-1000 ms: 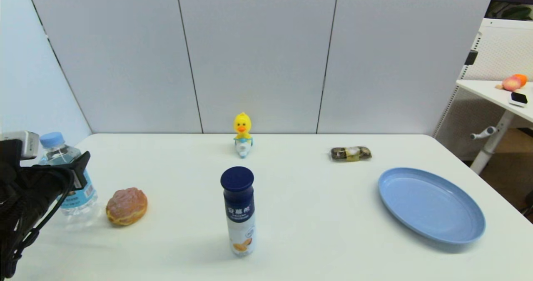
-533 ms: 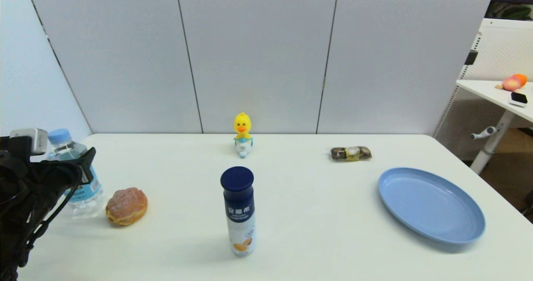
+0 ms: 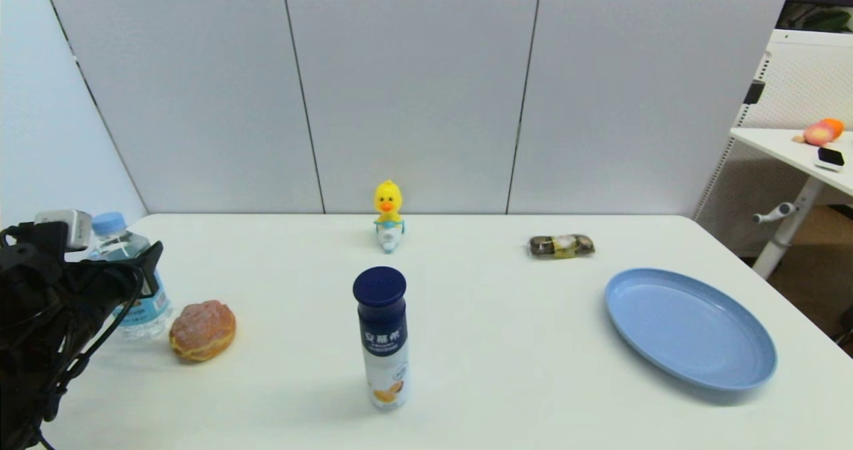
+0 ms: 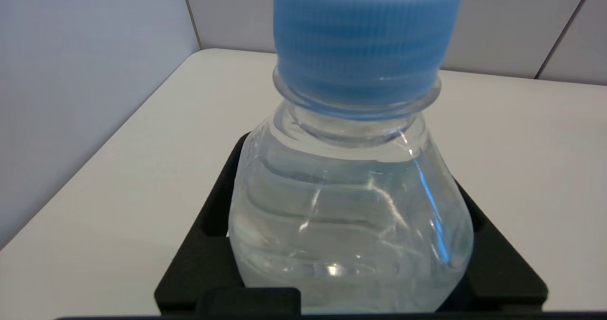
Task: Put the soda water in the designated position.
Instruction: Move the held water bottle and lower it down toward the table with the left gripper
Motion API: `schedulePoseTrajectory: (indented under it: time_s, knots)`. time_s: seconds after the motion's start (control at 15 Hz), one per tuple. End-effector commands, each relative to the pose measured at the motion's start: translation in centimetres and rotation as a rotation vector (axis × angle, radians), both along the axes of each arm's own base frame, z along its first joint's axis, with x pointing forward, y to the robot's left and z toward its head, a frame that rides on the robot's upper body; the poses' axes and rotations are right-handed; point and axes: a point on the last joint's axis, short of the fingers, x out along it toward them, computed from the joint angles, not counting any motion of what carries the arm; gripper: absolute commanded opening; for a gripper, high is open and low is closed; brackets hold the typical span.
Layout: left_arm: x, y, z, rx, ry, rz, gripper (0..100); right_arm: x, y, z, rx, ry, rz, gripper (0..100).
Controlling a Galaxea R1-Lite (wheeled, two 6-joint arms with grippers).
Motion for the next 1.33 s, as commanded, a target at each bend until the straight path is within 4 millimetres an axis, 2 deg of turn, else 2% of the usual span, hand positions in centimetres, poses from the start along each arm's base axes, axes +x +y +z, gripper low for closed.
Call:
schedulePoseTrajectory:
  time_s: [0.07,0.47,1.33]
  knots:
    - [0.1,0.0,0.6,0.014,-0.063,0.0,0,0.0,0.0,0.0,0.0,0.0,0.0,100]
    - [-0.7,-0.1,0.9,0.014,-0.063,0.002,0,0.0,0.0,0.0,0.0,0.0,0.0,100]
    - [-0.9,-0.2,0.5,0.01,-0.045,0.002,0,0.0,0.0,0.0,0.0,0.0,0.0,100]
